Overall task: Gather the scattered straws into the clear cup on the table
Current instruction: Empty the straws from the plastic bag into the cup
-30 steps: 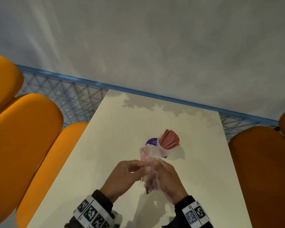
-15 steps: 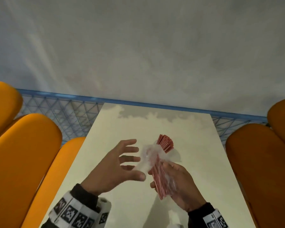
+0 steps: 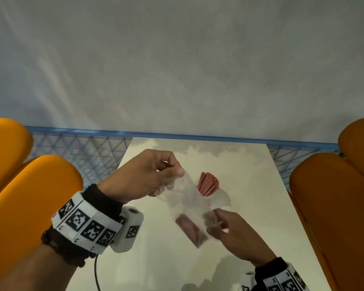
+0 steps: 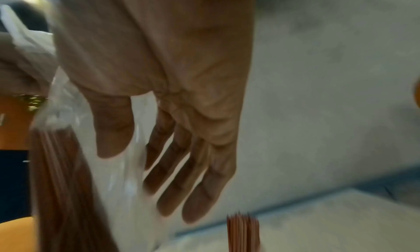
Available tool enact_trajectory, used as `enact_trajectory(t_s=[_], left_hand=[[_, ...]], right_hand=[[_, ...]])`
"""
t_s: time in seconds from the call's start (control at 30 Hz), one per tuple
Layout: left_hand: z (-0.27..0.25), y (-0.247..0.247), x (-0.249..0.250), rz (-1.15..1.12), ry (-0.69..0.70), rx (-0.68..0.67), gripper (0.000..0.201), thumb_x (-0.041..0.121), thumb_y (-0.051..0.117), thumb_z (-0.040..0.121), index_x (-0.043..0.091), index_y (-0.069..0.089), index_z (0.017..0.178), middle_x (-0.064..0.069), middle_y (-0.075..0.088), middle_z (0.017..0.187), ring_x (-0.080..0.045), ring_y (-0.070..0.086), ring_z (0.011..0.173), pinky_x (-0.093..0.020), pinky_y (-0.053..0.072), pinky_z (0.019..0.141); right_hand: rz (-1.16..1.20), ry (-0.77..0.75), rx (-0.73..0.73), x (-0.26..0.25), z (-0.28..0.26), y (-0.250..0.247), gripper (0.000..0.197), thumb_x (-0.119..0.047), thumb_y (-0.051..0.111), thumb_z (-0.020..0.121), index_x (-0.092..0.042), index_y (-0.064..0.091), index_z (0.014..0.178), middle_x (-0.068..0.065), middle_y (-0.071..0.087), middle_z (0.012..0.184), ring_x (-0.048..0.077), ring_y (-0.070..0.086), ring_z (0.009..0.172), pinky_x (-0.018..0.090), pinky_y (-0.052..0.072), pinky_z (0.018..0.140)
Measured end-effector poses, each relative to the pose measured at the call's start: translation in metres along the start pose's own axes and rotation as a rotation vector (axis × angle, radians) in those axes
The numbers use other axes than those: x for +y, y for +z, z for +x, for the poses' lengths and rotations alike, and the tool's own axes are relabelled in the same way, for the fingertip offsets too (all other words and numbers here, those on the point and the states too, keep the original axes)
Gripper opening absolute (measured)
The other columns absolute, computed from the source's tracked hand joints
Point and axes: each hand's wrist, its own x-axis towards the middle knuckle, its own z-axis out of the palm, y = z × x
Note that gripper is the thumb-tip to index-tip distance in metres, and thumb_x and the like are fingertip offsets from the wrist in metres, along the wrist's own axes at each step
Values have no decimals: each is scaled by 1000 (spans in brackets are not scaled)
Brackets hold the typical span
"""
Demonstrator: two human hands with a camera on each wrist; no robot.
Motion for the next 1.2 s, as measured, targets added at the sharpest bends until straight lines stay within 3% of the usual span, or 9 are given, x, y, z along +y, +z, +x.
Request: enact_trajectory(t_s=[0.13,0.27,0.43,0.6,0.77,0.87,0.97,1.07,1.2], left_hand=[[0,5,7,2,-48,-78,26,31,65,89,11,57,74,-5,50,53,-13,35,41,-21,30,39],[2,17,5,53,-66,-66,28,34,63,91,10,57,77,-3,50,46,-15,35,37,-22,31,38],[4,18,6,-71,-122,19,34,36,61,91,7,54,74,-1,40,45,-14,27,39,-21,24,39],[4,18,-1,-197,-125,50,39,44,65,83,8,49,78,-2,39,41,-16,24,39,-19,21,39],[4,24,-4,-316,-140,39,39,43,68,77,11,47,82,0,41,44,-13,27,39,-17,21,39],[1,18,-2,-280,-150,-120,30,33,69,77,10,52,85,8,44,41,-7,27,36,-16,21,36],[0,11,5,-140,-140,-299,21,26,75,78,12,62,85,-1,44,46,-11,28,35,-20,25,39],[3,7,9,-15,-113,-262,14,22,70,87,9,63,87,-1,48,49,-12,34,38,-22,31,41],[7,10,8,16,-97,-212,5,16,59,94,12,58,90,3,53,51,-9,43,41,-19,38,44]], right_hand=[[4,-165,297,-48,-13,-5,20,-43,70,82,-35,62,99,-20,68,95,0,65,86,25,56,74],[93,-308,446,-113,-29,-1,56,-81,57,63,-28,61,78,-12,66,76,9,62,67,21,53,60],[134,-275,329,-126,-8,2,23,-34,72,82,-16,64,70,2,68,64,15,63,54,28,49,54],[131,-184,308,-125,-7,-3,31,-48,74,75,-25,54,83,1,70,73,22,67,64,29,54,61],[177,-236,333,-121,-5,2,18,-2,68,78,-12,53,77,16,60,69,16,52,54,26,46,53],[103,-308,479,-120,-9,-11,21,1,68,76,-14,54,76,9,56,66,9,45,53,24,43,51],[-68,-360,471,-125,-14,-18,22,-4,68,75,-20,54,76,3,57,68,9,46,53,22,43,51],[-269,-395,380,-132,-19,-29,25,-3,66,76,-25,56,72,-2,53,66,12,49,61,21,42,54],[-700,-277,147,-147,-21,-37,28,-18,52,92,-38,71,94,-10,51,96,8,47,92,23,44,79]])
